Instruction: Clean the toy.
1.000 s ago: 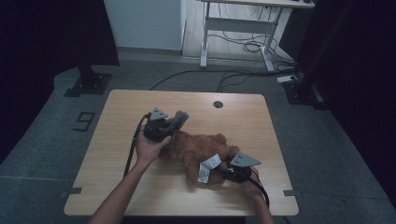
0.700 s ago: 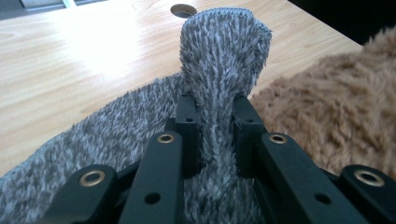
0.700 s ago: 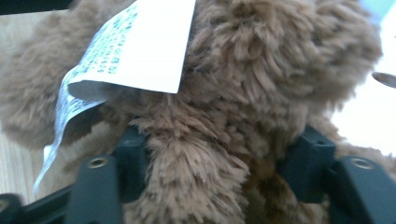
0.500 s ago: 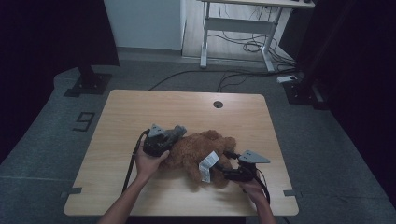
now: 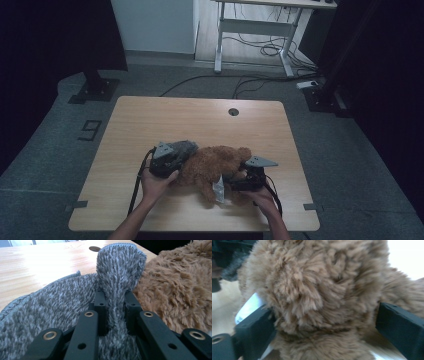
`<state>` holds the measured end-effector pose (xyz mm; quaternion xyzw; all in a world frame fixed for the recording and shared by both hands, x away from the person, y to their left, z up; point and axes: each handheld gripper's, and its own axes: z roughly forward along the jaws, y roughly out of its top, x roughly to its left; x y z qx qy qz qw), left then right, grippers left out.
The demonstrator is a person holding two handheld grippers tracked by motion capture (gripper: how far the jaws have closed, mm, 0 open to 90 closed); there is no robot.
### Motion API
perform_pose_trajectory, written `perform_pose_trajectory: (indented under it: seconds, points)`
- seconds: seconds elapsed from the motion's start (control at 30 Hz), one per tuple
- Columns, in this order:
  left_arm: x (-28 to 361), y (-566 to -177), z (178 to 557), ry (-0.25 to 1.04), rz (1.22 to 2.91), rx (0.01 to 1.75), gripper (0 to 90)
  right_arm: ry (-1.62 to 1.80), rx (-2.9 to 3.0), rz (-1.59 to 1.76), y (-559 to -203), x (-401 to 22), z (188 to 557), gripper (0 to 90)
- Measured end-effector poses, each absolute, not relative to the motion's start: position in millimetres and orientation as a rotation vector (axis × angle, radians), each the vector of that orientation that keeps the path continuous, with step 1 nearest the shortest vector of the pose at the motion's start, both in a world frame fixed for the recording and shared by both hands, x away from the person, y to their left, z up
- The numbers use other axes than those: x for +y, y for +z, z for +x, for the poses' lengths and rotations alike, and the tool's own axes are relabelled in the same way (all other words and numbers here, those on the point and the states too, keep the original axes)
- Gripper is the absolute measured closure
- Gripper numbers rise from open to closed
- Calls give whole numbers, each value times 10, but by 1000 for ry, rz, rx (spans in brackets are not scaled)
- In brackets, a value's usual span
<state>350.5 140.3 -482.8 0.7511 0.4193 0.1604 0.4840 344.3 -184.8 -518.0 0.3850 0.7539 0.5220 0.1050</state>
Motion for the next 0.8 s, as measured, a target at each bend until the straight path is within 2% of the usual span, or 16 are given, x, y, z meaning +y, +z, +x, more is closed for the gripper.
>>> perform_pose_trajectory:
  seconds: [0.03, 0.1, 0.27, 0.47, 0.67, 0.7, 0.8]
  points:
    - [1441, -4851, 3492, 373, 1809, 1034, 771, 1582, 2252, 1077, -5205, -1829, 3468, 198]
    - [1461, -4862, 3485, 366, 1803, 1036, 772, 1575, 2259, 1057, -5215, -1809, 3470, 230]
    - [1500, -4864, 3438, 348, 1792, 1037, 772, 1509, 2229, 902, -5207, -1758, 3419, 510]
    - [1474, -4755, 3389, 308, 1789, 1017, 767, 1462, 2186, 802, -5150, -1825, 3399, 529]
    - [1296, -4474, 3407, 325, 1826, 963, 765, 1459, 2198, 825, -5264, -1932, 3441, 514]
    - [1126, -4317, 3434, 331, 1839, 924, 765, 1455, 2207, 830, -5280, -1939, 3442, 514]
    - [929, -4206, 3465, 334, 1859, 881, 765, 1452, 2209, 827, -5283, -1934, 3439, 514]
